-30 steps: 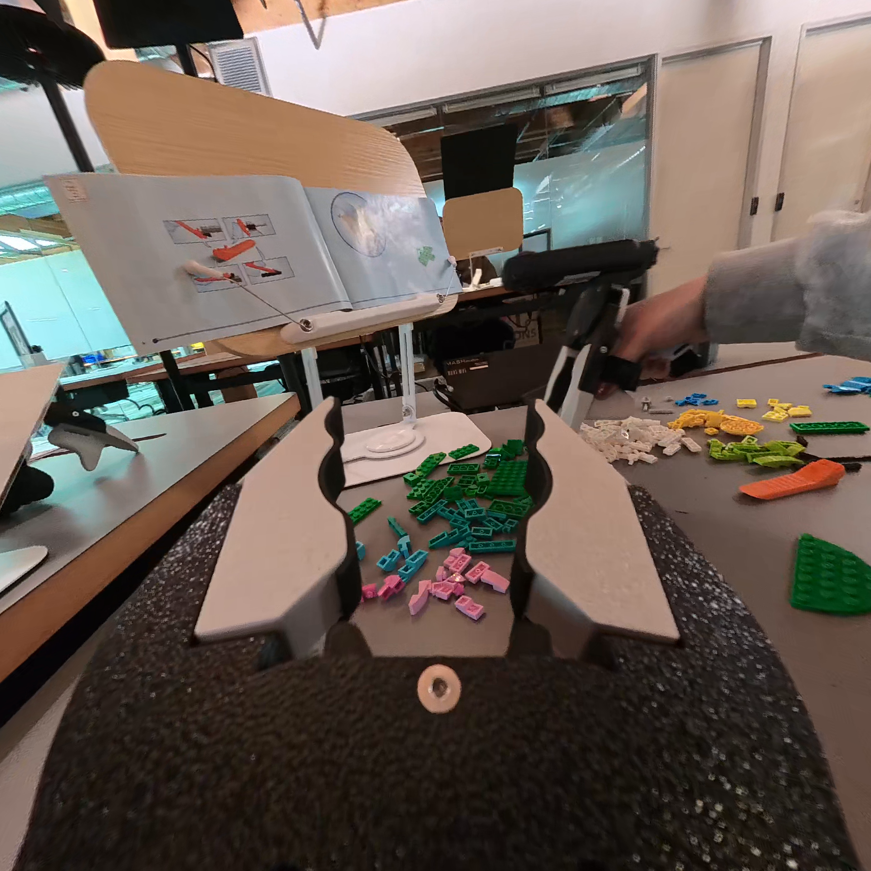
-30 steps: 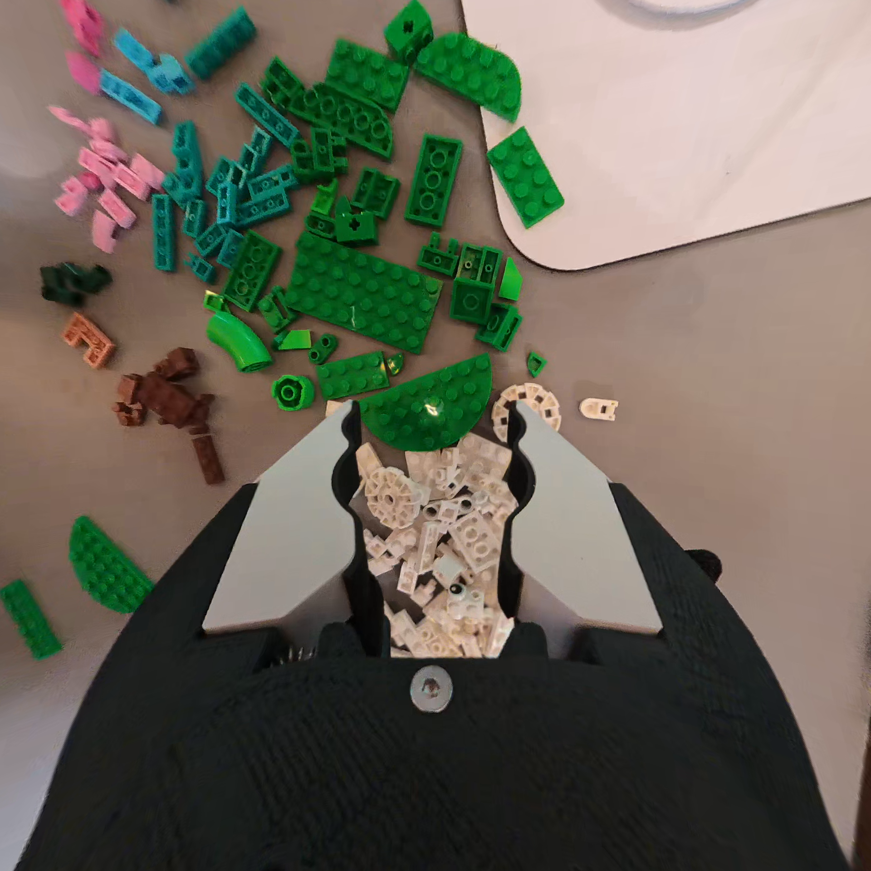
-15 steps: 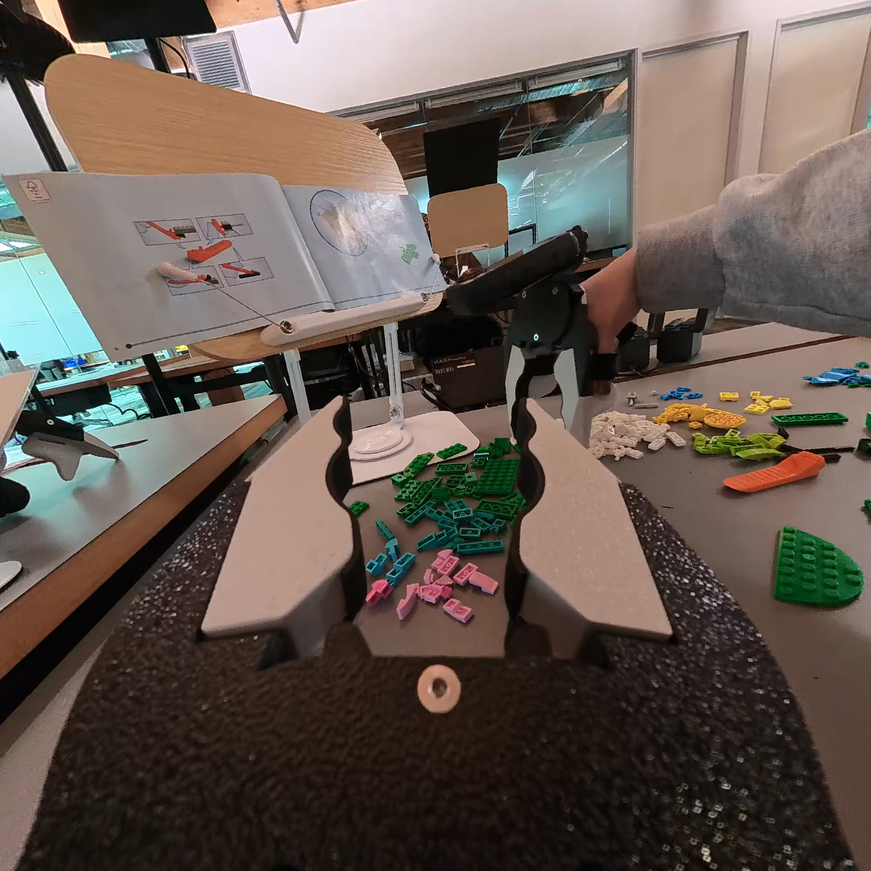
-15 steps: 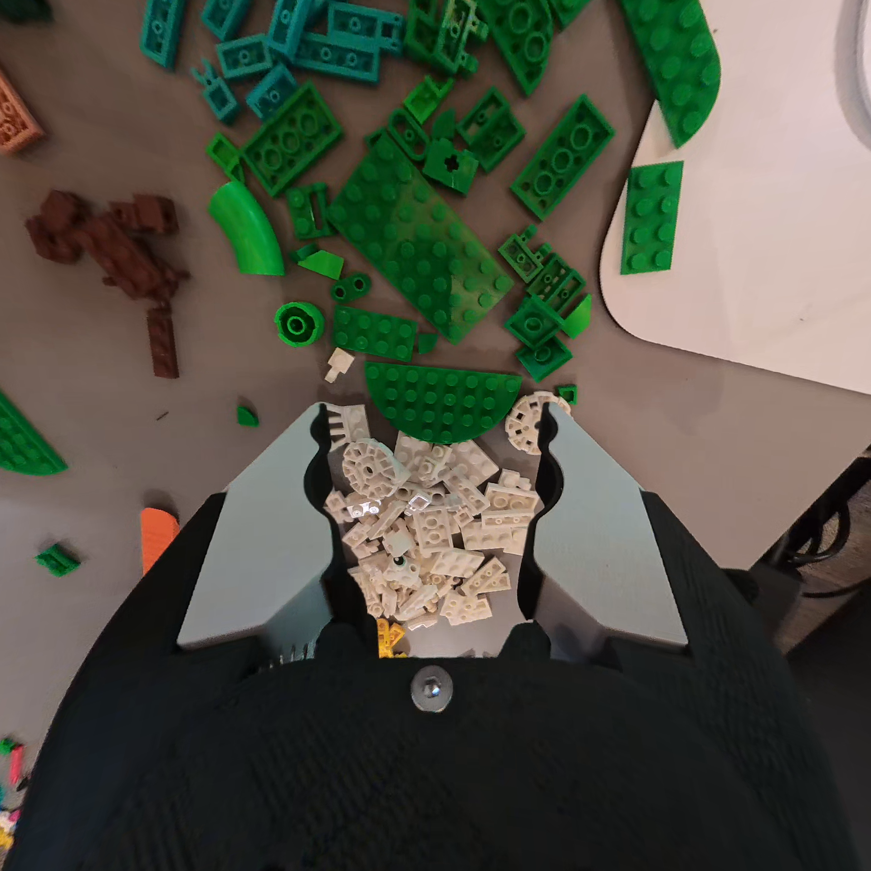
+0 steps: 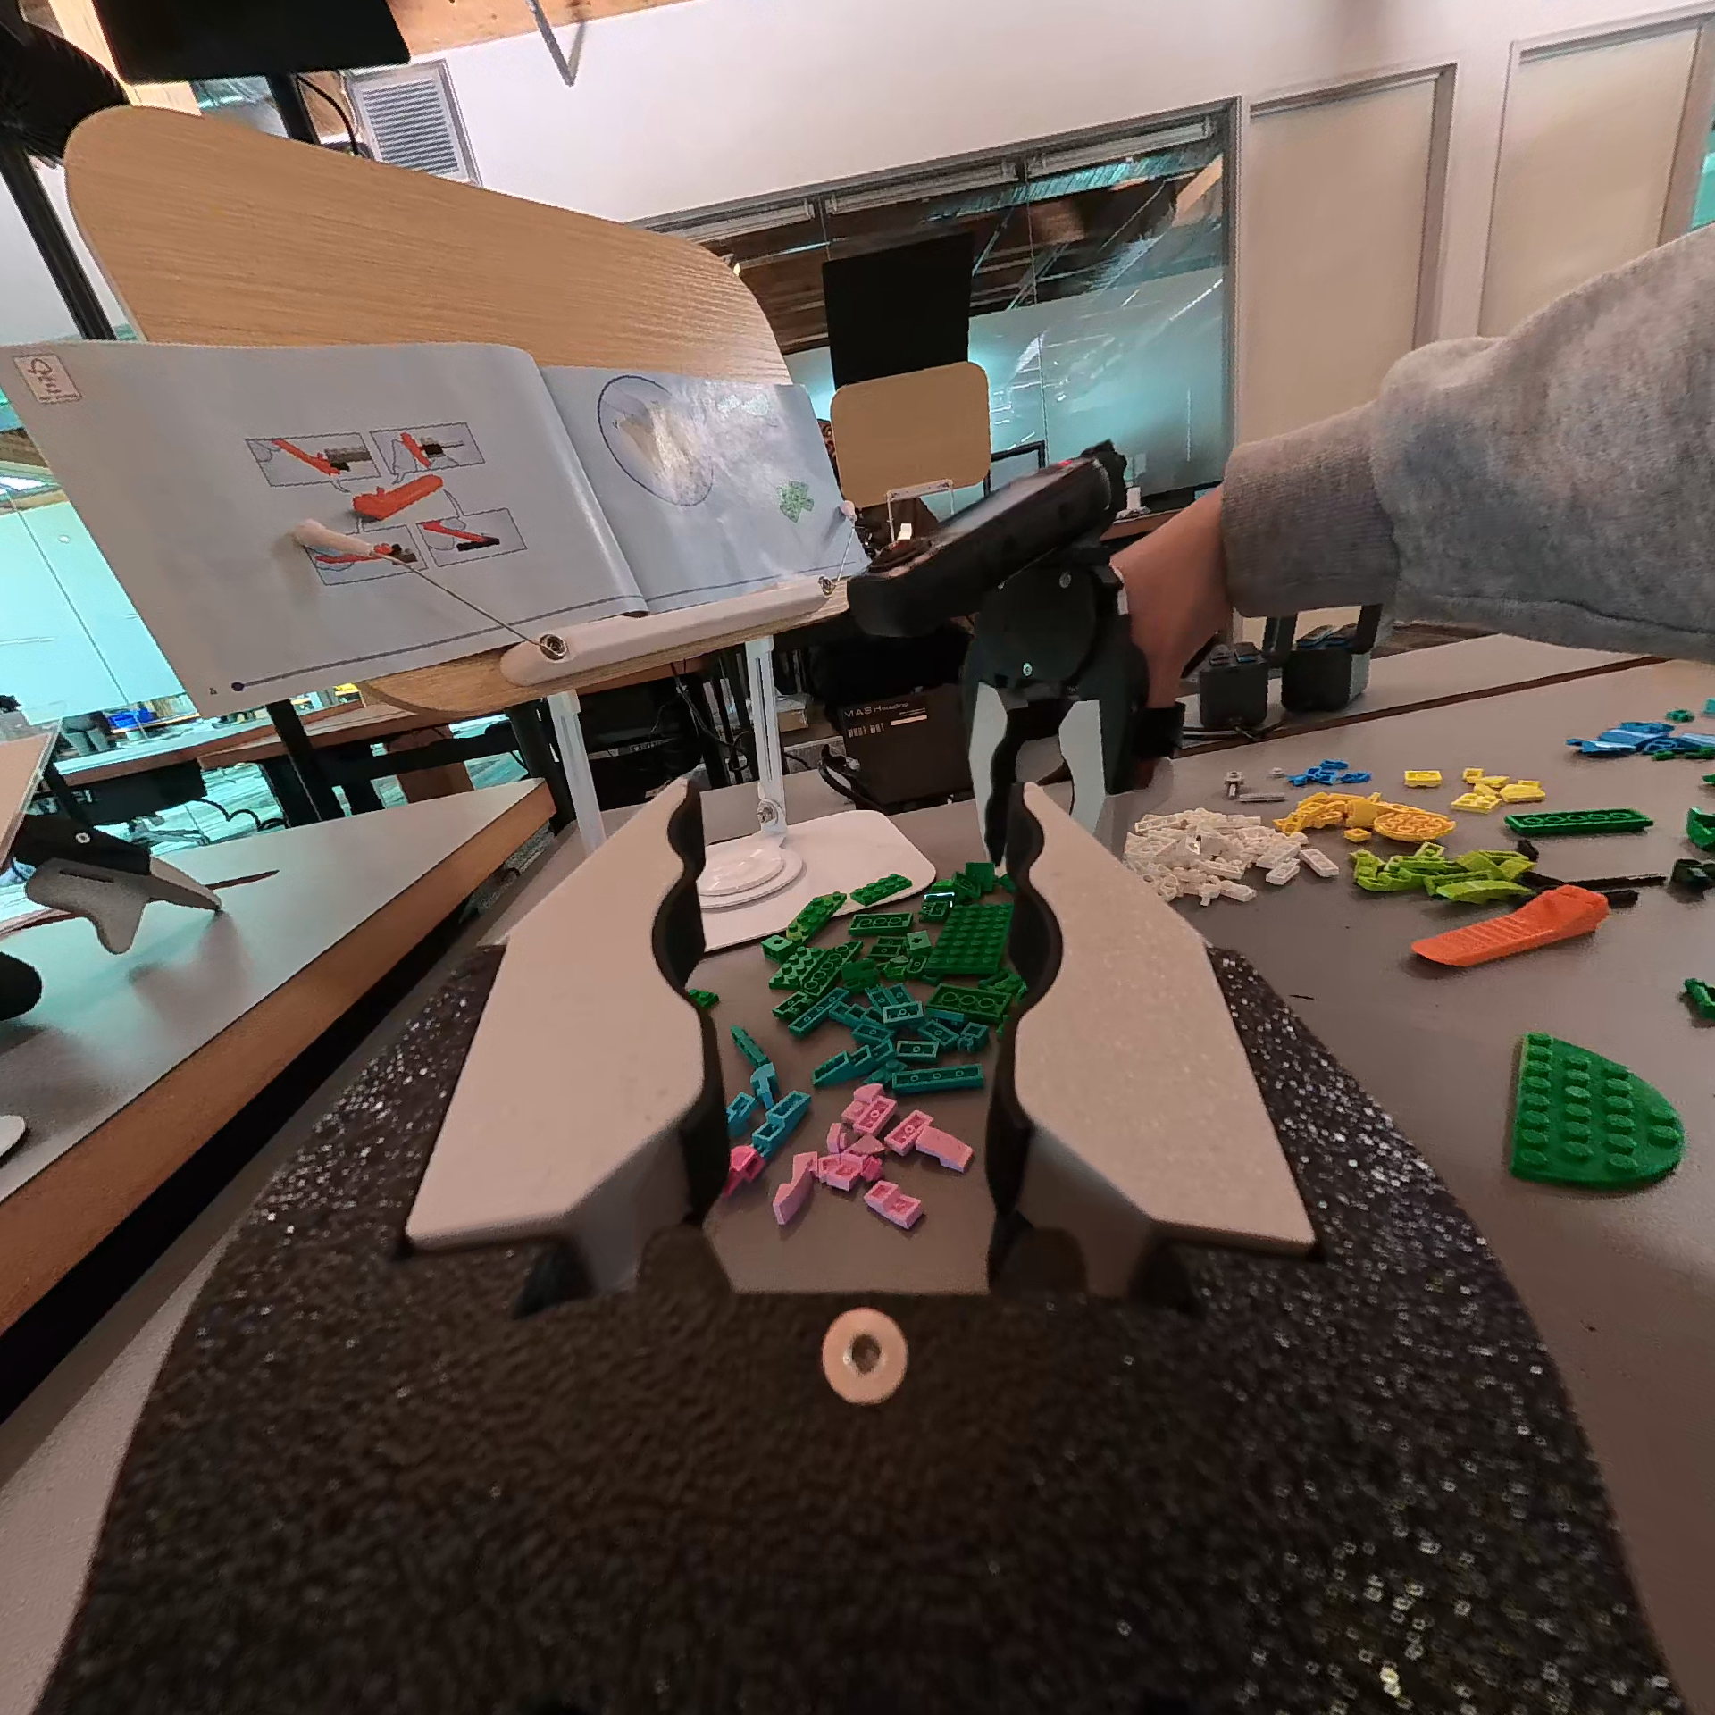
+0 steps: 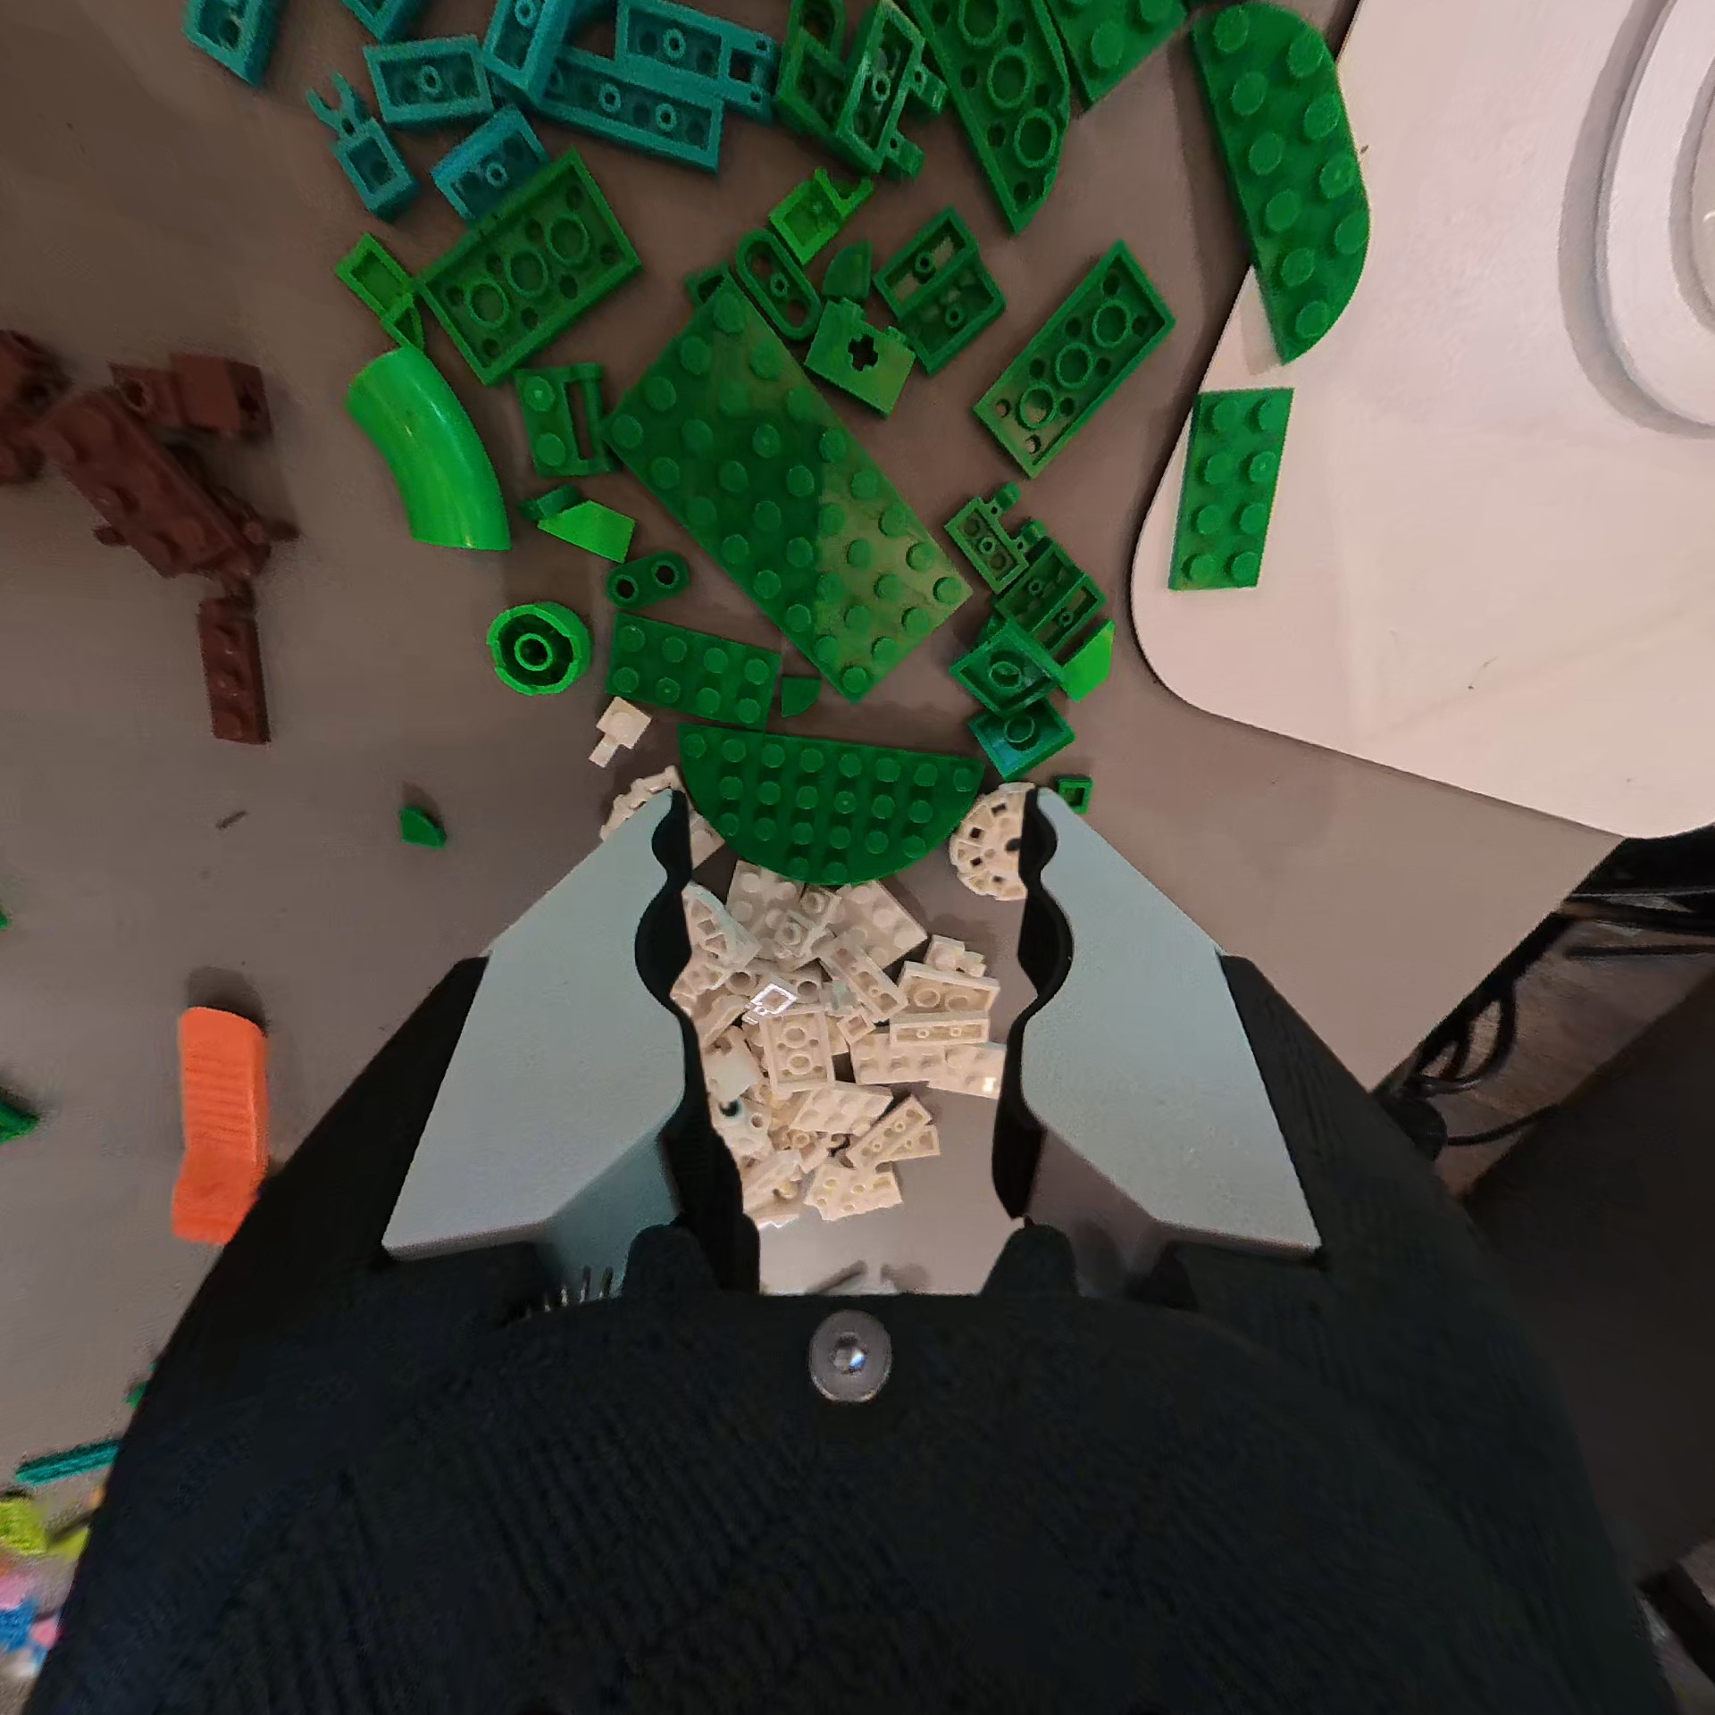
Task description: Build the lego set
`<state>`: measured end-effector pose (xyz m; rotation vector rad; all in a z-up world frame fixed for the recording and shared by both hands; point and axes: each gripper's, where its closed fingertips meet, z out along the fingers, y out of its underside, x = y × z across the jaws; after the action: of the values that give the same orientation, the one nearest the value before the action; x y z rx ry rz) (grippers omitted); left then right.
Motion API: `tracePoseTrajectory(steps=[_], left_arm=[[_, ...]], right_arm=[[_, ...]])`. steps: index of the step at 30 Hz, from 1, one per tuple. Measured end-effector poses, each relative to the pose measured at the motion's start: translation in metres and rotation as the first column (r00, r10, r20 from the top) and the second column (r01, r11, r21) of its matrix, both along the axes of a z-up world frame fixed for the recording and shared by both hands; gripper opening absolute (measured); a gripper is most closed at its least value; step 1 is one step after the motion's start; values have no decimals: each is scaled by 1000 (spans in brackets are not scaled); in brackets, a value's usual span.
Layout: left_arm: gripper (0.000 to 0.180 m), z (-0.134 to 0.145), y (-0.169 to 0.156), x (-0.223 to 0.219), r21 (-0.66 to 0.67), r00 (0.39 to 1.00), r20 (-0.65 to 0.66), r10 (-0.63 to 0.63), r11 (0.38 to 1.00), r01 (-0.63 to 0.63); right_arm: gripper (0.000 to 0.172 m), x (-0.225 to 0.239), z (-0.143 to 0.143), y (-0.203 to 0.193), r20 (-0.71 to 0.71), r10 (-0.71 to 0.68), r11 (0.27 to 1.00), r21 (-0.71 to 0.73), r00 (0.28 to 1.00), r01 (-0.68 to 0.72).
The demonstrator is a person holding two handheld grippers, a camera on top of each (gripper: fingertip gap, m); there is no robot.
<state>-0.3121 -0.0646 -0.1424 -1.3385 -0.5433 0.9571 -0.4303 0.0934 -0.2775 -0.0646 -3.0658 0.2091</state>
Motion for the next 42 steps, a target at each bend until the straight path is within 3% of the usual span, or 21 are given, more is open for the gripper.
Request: tracePoseTrajectory(steps=[7, 16, 19, 22, 24, 28, 31, 36, 40, 42], left_arm=[[62, 0, 1, 1, 1, 1000, -1, -6, 1000, 6], [60, 0, 2, 1, 8, 1000, 4, -14, 1000, 13], [60, 0, 2, 1, 8, 1000, 4, -14, 1000, 14], [60, 0, 2, 1, 6, 1000, 5, -16, 1000, 16], [60, 0, 3, 1, 4, 1000, 4, -17, 1000, 17], [59, 0, 3, 1, 4, 1000, 3, -19, 1000, 19], [58, 0, 3, 1, 3, 1000, 2, -17, 1000, 17], [57, -1, 4, 1, 0, 1000, 5, -20, 1000, 20], [57, -1, 4, 1, 0, 1000, 6, -22, 1000, 22], [57, -1, 4, 1, 0, 1000, 5, -22, 1000, 22]], right_arm=[[62, 15, -2, -6, 75, 42, 999, -11, 996, -41], [69, 14, -4, -6, 104, -34, 999, -6, 994, 35], [54, 16, -2, -7, 109, -19, 1000, -15, 994, 21], [29, 14, 1, -10, 54, 9, 999, -38, 999, -7], [24, 15, 2, -11, 49, 13, 998, -61, 999, -10], [37, 12, 2, -12, 36, -18, 995, -93, 999, 21], [55, 15, 2, -19, 122, -120, 983, -122, 985, 135], [60, 10, -2, -20, 101, -177, 979, -88, 979, 186], [85, 13, 0, -33, 195, -310, 934, -120, 930, 337], [87, 11, -1, -34, 179, -352, 921, -111, 919, 374]])
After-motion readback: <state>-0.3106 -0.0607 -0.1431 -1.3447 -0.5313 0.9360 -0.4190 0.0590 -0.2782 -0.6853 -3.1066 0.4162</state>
